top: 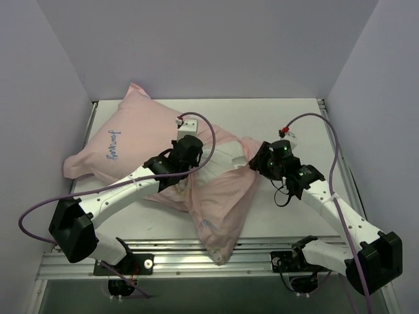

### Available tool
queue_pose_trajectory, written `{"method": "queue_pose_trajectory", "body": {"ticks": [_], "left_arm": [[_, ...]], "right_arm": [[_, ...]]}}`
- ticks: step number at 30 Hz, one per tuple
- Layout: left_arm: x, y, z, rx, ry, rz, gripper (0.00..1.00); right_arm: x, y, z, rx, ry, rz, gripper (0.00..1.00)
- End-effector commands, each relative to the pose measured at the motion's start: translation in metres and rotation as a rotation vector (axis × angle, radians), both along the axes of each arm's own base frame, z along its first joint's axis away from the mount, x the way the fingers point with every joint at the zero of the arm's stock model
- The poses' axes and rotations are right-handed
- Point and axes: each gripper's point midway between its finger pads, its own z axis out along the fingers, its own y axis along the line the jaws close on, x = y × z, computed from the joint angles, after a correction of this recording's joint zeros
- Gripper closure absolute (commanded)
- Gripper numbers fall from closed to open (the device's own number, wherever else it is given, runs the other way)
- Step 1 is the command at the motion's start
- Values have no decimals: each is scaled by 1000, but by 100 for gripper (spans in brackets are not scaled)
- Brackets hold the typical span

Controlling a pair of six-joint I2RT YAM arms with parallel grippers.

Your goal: Remove the pillowcase from the pillow

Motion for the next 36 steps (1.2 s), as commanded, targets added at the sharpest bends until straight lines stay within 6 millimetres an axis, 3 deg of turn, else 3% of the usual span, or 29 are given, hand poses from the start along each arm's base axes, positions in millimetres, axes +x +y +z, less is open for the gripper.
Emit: {"method": "queue_pose_trajectory", "body": {"ticks": [1, 3, 6, 9, 13, 14, 16, 17, 19, 20, 23, 24, 26, 28, 30, 32, 36], "left_arm": [[-16, -2, -26, 54, 75, -25, 88], [-18, -5, -27, 47, 74, -29, 88], [-21, -5, -30, 41, 75, -29, 88], [-24, -3, -33, 34, 77, -18, 88], [-26, 2, -36, 40, 84, -5, 88], [-27, 4, -37, 42, 87, 5, 88], [-27, 13, -40, 59, 84, 40, 88], [-27, 19, -45, 60, 92, 65, 88], [-29, 27, -49, 54, 104, 89, 88], [-30, 30, -52, 48, 111, 103, 89], [-35, 40, -58, 42, 125, 121, 89], [-38, 43, -58, 45, 131, 126, 89], [-41, 46, -56, 45, 135, 131, 89], [-43, 47, -47, 40, 131, 123, 89], [-45, 40, -34, 24, 111, 60, 88], [-48, 22, -15, -7, 72, -48, 77], [-50, -8, 29, -46, -23, -193, 54]], "right_arm": [[19, 8, 33, -77, -46, 41, 48], [29, 18, 48, -68, -59, 51, 33], [38, 31, 41, -109, -34, 59, 21], [50, 33, 30, -148, -15, 28, 20], [49, 18, -7, -198, 51, -23, 23], [41, 7, -26, -205, 87, -39, 26], [30, -10, -39, -198, 109, -81, 30], [14, -25, -63, -219, 158, -101, 33], [2, -49, -77, -198, 183, -155, 35], [-14, -58, -99, -197, 224, -164, 38], [-21, -59, -115, -82, 230, -166, 42], [-33, -54, -129, -24, 268, -132, 44], [-21, -38, -123, 57, 190, -78, 47], [-21, -17, -118, 144, 160, 19, 49], [-7, 2, -96, 224, 53, 103, 62], [0, 21, -69, 302, -53, 207, 76], [5, 47, -14, 398, -241, 374, 86]]}}
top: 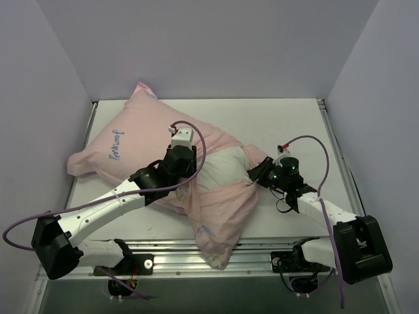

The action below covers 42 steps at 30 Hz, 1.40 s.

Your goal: Remove the pillowcase from the pillow

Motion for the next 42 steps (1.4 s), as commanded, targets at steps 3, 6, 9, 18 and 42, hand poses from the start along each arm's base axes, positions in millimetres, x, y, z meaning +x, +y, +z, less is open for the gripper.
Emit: {"method": "queue_pose_trajectory", "body": {"ticks": [3, 6, 9, 18, 42], "left_arm": [[-12, -30, 56, 65, -102, -194, 44], [-13, -59, 87, 42, -167, -254, 41], [-14, -89, 98, 40, -190, -307, 34], [-14, -115, 42, 44, 1, -63, 25], [-11, -74, -55, 187, 215, 259, 24]], "right_arm": [[-5, 42, 79, 162, -290, 268, 85], [-7, 51, 96, 180, -346, 305, 83], [-9, 59, 105, 178, -375, 331, 83], [-12, 70, 102, 88, -374, 332, 78], [-20, 69, 96, -2, -390, 298, 76]]}}
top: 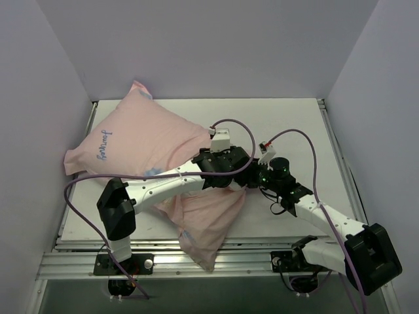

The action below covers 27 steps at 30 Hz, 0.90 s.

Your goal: Remove the pillowcase from the pillow

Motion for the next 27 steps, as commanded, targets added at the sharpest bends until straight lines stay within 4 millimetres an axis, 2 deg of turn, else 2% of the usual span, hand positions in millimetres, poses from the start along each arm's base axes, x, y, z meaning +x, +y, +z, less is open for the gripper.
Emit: {"method": "queue_pose_trajectory", "body": {"ticks": [1, 3, 4, 5, 7, 8, 10, 11, 13, 14, 15, 19, 21, 22, 25, 27], "left_arm": [[-4, 26, -33, 79, 87, 68, 38], [-3, 31, -36, 85, 90, 86, 64], [-3, 34, -35, 90, 87, 93, 91], [-2, 36, -29, 87, 76, 94, 98], [-2, 46, -17, 100, 62, 96, 98], [0, 52, 0, 74, 46, 103, 98], [0, 65, 19, 70, 34, 95, 98], [2, 77, 36, 38, 17, 96, 98], [0, 87, 46, 17, 30, 65, 98], [-3, 95, 59, -17, 21, 61, 98], [-2, 104, 58, -19, 33, 64, 98], [-15, 117, 59, -38, 76, 17, 98], [-19, 116, 56, -41, 99, -6, 98], [-20, 115, 57, -45, 103, -17, 98], [-21, 106, 63, -68, 108, -67, 98], [-22, 101, 70, -94, 106, -98, 98]], "right_arm": [[6, 12, 50, 68, -165, 33, 76], [4, 13, 50, 66, -167, 35, 76], [3, 13, 47, 61, -159, 34, 75], [3, 11, 47, 57, -162, 27, 75], [2, 7, 37, 37, -132, 8, 76], [5, -1, 37, 26, -135, -31, 76], [5, -8, 31, 8, -117, -52, 76], [6, -16, 30, 5, -116, -75, 76], [8, -27, 25, -10, -92, -111, 78], [11, -33, 24, -13, -83, -133, 79], [16, -44, 22, -20, -72, -173, 80], [23, -69, 9, -71, -11, -257, 86], [25, -75, 11, -86, -4, -285, 90], [25, -81, 5, -110, 23, -317, 99], [26, -87, 2, -142, 49, -337, 100], [23, -96, -9, -187, 102, -382, 100]]}}
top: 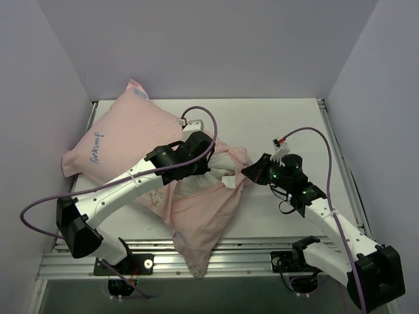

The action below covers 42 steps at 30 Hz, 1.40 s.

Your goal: Remove the pillowcase from the pillow

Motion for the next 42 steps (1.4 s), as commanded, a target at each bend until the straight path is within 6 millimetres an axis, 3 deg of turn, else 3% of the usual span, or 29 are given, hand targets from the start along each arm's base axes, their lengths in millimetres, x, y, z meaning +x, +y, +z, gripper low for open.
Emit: {"method": "queue_pose_trajectory", "body": {"ticks": [1, 6, 9, 15, 19, 21, 24, 25, 27, 28, 30, 31, 33, 34, 42], "left_arm": [[-1, 42, 33, 83, -52, -13, 98], [-6, 48, 65, 7, -86, -53, 98], [-12, 66, 65, 32, -72, -44, 98], [-31, 84, 42, 38, -16, -55, 98], [-28, 78, 66, -50, -95, -80, 98], [-16, 62, 84, -97, -164, -122, 98], [12, 22, 116, -183, -256, -176, 98], [24, 6, 111, -183, -257, -194, 98], [40, -19, 129, -256, -319, -216, 98], [48, -35, 119, -255, -313, -226, 98], [60, -55, 124, -293, -349, -234, 98], [68, -66, 109, -280, -329, -241, 98], [76, -79, 107, -286, -330, -252, 98], [82, -85, 94, -266, -310, -252, 98], [106, -98, 76, -205, -309, -231, 98]], "right_arm": [[19, -66, -37, -217, 115, -296, 100], [20, -100, -58, -272, 217, -451, 100], [21, -107, -58, -264, 258, -477, 100], [40, -122, -29, -275, 237, -550, 100], [47, -131, -45, -320, 293, -584, 100], [53, -127, -45, -316, 292, -564, 100], [56, -105, -38, -268, 295, -447, 100], [58, -100, -27, -252, 276, -431, 100], [51, -99, -19, -268, 291, -431, 90], [52, -99, -1, -257, 264, -442, 86], [42, -96, 9, -266, 271, -445, 71], [39, -92, 26, -241, 234, -441, 68], [29, -72, 39, -236, 189, -382, 57], [23, -67, 50, -225, 157, -374, 55], [-18, -6, 44, -196, 191, -302, 45]]}}
